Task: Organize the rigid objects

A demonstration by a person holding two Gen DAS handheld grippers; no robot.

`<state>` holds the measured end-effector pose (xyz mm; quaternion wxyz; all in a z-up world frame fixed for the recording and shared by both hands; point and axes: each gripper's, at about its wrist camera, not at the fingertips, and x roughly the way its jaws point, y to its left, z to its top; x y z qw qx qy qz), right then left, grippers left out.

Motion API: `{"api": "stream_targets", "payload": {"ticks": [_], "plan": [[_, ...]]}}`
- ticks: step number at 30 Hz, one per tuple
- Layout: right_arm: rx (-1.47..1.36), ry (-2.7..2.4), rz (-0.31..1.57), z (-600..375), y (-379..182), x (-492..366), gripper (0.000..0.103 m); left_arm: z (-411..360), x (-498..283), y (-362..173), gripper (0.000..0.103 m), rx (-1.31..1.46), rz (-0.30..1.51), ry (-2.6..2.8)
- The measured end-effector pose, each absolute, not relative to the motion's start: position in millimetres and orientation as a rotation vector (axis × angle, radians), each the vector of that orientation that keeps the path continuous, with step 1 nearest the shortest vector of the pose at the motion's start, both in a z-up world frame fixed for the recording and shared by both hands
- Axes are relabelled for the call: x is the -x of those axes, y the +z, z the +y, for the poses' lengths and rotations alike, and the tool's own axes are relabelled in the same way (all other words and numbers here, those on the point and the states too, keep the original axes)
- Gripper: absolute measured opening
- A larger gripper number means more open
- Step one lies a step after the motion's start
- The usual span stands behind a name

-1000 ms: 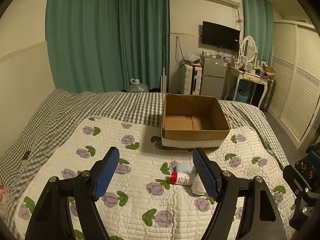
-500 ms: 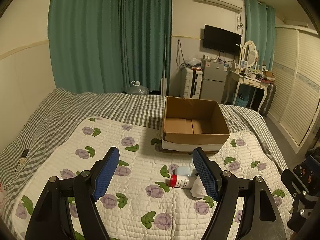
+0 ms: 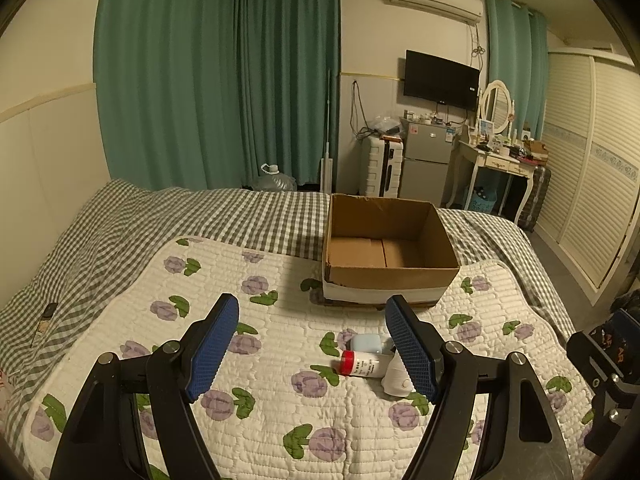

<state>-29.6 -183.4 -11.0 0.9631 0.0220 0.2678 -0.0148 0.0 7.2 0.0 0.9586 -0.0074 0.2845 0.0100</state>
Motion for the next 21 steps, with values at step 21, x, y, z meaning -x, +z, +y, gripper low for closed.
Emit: {"api": "stream_targets", "payload": {"ticks": [21], "plan": [[-0.038, -0.028, 0.542, -180.2, -12.1, 29.8, 0.103, 6.2, 2.0, 5.4, 0.078, 0.011, 0.557, 0.010]]}}
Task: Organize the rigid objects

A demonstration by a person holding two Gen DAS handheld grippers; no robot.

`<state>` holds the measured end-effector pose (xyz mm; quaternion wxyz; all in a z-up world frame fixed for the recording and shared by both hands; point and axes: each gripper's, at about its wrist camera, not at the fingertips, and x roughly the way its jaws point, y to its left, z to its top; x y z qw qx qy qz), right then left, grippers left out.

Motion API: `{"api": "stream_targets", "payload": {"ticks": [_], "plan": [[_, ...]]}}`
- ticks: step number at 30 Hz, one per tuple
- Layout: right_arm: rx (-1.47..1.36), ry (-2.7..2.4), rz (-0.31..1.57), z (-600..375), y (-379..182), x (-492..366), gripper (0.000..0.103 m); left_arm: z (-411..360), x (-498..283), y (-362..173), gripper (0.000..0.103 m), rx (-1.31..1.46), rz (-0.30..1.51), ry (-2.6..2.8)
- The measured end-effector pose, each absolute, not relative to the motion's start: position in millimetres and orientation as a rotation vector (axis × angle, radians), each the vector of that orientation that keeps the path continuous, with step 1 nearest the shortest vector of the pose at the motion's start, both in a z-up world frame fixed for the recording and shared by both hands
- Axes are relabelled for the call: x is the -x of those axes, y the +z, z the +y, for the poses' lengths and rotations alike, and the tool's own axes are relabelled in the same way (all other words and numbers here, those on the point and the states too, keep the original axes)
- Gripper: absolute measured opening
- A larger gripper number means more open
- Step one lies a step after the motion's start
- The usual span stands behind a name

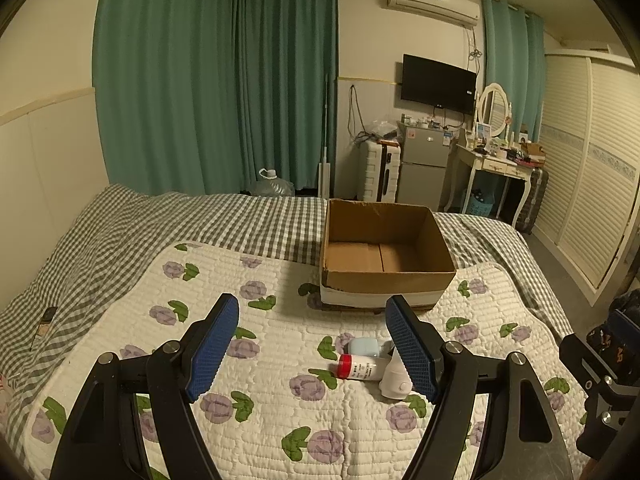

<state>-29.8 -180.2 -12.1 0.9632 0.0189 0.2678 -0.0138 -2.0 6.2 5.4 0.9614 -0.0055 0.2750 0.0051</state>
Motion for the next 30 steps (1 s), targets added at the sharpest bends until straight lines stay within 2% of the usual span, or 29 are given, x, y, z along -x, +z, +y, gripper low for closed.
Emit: {"api": "stream_targets", "payload": {"ticks": [30], "plan": [[-0.030, -0.017, 0.530, -183.0, -7.3, 31.9, 0.103, 7.4, 6.4, 8.2, 0.078, 0.008, 0.533, 0.011]]}}
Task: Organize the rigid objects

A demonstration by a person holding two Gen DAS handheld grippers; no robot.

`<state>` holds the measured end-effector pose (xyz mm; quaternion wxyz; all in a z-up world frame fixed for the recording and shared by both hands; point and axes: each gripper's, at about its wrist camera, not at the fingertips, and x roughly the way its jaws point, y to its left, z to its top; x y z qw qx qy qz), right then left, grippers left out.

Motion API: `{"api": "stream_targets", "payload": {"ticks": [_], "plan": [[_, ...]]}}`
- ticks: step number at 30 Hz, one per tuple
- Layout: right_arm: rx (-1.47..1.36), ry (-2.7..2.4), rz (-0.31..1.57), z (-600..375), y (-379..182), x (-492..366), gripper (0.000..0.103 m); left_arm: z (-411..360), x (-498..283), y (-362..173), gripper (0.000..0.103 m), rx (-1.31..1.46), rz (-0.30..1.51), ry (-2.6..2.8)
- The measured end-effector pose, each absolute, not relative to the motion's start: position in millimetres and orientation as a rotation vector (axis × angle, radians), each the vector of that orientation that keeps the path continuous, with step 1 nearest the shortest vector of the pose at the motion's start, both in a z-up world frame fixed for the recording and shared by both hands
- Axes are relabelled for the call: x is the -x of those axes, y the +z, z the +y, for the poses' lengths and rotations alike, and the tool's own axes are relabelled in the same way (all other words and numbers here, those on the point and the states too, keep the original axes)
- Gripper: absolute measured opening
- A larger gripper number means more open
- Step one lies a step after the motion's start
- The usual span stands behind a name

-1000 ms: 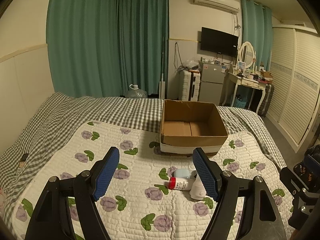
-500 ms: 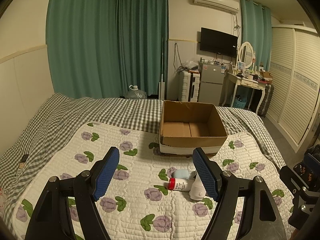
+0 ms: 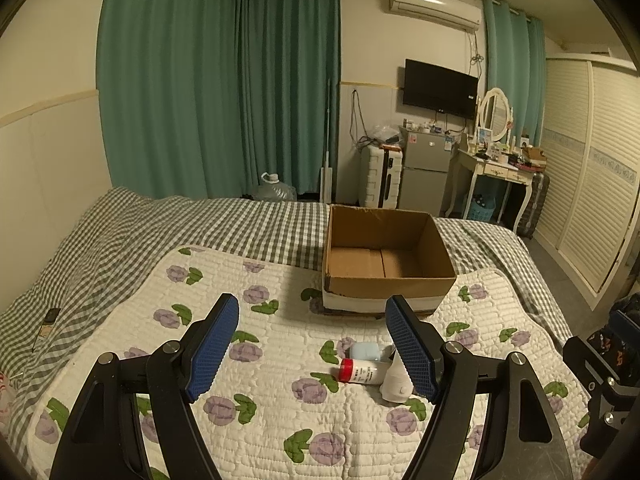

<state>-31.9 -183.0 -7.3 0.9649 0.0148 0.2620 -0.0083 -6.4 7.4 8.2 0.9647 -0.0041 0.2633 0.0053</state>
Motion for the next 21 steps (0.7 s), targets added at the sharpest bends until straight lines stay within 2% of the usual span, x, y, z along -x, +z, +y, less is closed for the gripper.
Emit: {"api": "stream_targets", "payload": {"ticks": [12, 21], "plan": [[0.056, -0.079, 0.510, -204, -7, 22, 0.103, 9, -13, -4, 0.078, -0.061, 0.514, -0.016], [0.073, -0.070, 0.587, -210, -47, -4, 0.103, -5, -43, -49, 0.076, -0.118, 0.596, -0.023]]}}
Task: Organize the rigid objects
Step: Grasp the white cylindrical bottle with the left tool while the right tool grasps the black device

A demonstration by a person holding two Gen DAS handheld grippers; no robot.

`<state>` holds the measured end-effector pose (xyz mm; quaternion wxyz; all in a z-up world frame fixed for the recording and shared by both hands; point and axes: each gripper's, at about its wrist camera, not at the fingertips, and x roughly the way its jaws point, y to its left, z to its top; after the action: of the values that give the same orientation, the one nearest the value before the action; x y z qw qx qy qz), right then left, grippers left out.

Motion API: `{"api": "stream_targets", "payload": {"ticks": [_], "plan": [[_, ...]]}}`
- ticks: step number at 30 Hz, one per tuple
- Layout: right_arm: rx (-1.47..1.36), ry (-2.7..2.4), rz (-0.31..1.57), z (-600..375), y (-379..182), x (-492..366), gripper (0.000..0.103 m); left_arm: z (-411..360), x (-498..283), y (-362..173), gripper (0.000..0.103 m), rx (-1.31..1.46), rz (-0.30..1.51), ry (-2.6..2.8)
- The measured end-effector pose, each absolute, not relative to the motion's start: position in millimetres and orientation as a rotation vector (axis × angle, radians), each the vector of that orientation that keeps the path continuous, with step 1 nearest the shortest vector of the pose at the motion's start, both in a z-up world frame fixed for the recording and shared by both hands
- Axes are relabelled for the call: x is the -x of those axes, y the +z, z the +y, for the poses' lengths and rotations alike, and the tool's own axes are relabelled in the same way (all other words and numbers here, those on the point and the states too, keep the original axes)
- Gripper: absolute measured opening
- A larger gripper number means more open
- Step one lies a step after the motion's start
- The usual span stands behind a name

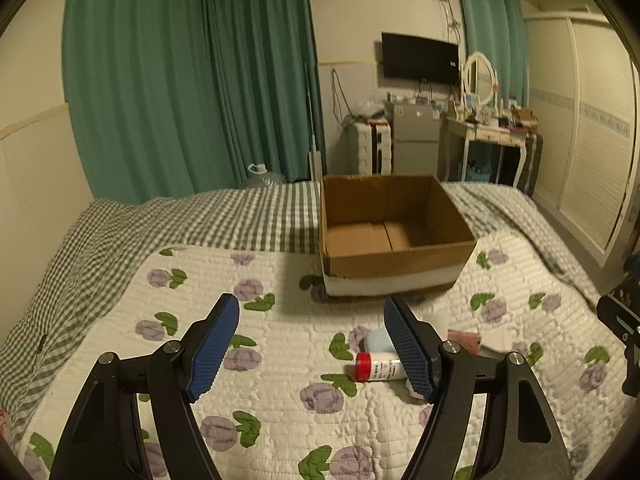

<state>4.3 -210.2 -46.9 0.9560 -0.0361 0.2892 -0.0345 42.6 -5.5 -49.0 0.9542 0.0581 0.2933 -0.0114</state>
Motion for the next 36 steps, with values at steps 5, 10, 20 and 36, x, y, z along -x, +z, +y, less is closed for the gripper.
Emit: {"api": "stream_targets", "payload": {"ticks": [5, 10, 20, 36], "plan": [[0.077, -0.063, 0.658, -215, -81, -23, 0.103, -17, -55, -79, 0.076, -0.090, 0.686, -0.074], [0.111, -0.057, 0.730, -218, -116, -35, 0.103, -50, -63, -115, 0.076, -0.107, 0.770, -0.170], [0.144, -0.011, 0.892, -224, -178, -60, 0.103, -83, -90, -168, 0.076, -0.085, 0.919, -0.248], [0.255, 0.010, 0.962, -202, -228, -104, 0.103, -54, -109, -199, 0.044, 0.006, 0.919, -0.258]]}}
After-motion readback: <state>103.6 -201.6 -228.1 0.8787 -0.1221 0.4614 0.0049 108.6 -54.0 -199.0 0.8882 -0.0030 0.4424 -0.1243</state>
